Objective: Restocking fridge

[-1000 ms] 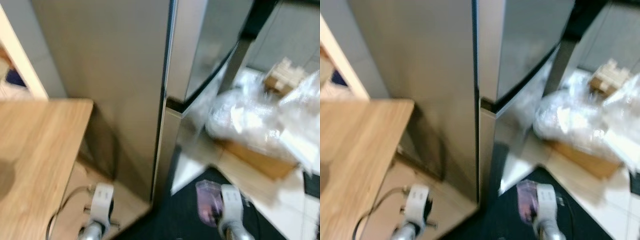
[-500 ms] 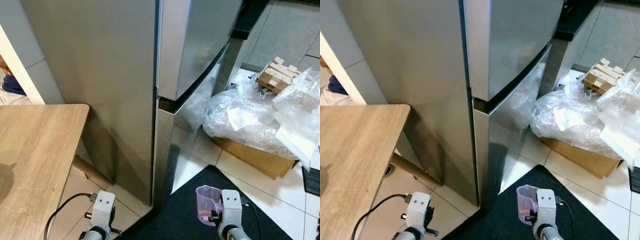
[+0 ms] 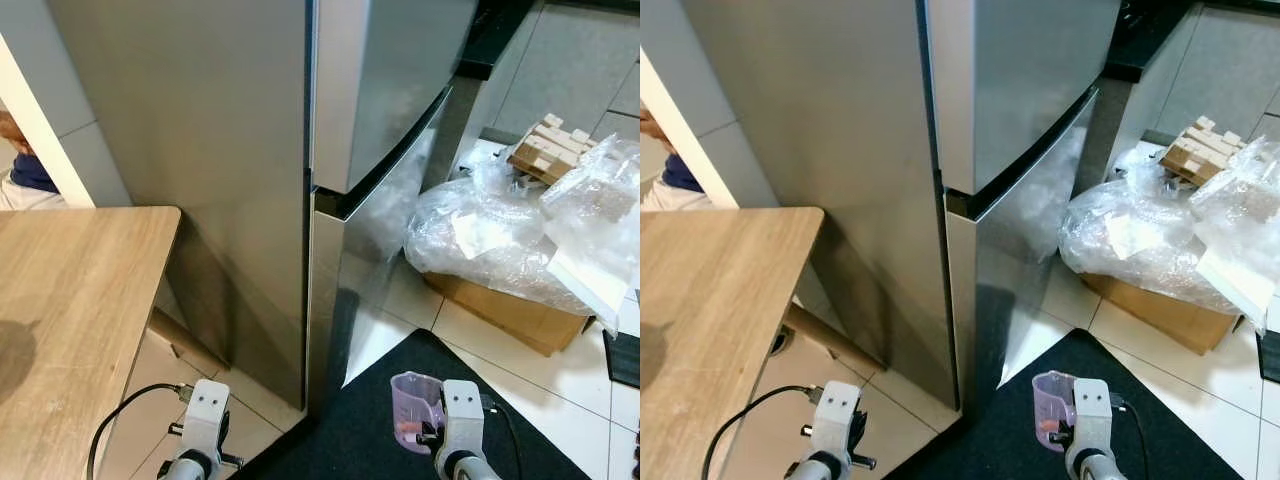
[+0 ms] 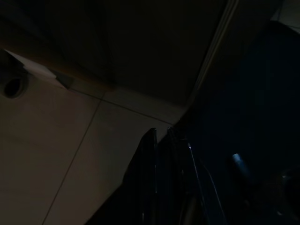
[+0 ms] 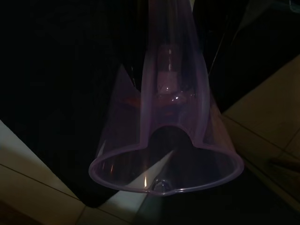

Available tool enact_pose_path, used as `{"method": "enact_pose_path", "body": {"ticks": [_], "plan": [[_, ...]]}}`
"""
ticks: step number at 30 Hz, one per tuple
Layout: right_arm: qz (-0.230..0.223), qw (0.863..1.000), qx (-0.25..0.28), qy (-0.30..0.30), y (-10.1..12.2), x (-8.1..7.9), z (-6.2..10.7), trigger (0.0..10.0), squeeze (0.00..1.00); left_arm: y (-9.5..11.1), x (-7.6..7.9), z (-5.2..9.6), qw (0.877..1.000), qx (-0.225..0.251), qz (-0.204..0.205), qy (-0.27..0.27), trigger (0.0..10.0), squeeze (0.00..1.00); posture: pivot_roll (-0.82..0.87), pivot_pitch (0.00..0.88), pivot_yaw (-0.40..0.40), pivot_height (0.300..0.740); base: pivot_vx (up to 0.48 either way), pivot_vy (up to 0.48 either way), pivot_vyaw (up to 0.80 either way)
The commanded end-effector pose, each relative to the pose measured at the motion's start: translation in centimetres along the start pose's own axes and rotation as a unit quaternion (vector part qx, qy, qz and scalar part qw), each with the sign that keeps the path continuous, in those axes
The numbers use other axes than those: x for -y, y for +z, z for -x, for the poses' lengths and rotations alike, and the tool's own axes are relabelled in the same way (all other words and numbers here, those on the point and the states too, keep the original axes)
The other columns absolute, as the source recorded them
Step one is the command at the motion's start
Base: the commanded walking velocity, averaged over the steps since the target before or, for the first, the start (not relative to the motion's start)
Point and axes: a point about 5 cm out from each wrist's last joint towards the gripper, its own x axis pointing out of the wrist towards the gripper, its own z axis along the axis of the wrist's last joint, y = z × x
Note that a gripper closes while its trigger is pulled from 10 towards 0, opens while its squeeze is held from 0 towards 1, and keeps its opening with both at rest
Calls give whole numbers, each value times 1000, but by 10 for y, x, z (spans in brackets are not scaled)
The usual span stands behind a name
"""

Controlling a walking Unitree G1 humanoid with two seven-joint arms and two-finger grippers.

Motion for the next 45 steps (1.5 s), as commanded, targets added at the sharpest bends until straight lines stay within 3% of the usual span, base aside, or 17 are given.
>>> {"method": "enact_pose_path", "body": {"ticks": [1,10,22,29,36,38,45], "plan": [[-7,1000,-6,-6,-3,1,1,10000,0,0,-5,0,1000,-2,3,15,10000,0,-122,81,17,740,0,-480,0],[-14,1000,-6,-12,-5,3,2,10000,0,2,-2,-1,1000,2,8,9,10000,0,-128,90,28,740,0,-480,0],[-15,1000,-9,-19,-8,6,4,10000,0,4,-5,0,999,14,19,26,10000,0,-136,109,30,740,0,0,0],[-14,1000,-13,-18,-12,5,5,10000,0,-2,-10,3,999,7,4,32,10000,0,-131,114,25,740,0,0,0],[-11,1000,-13,-14,-12,3,5,10000,0,-9,-11,6,999,-9,9,35,10000,0,-127,115,23,740,0,-402,0],[-10,1000,-11,-14,-10,2,4,10000,0,-13,-14,7,998,-22,29,50,10000,0,-126,115,23,740,0,0,0],[-10,1000,-11,-13,-10,2,4,10000,0,-15,-15,8,998,-31,31,53,10000,0,-123,117,25,740,0,0,0]]}}
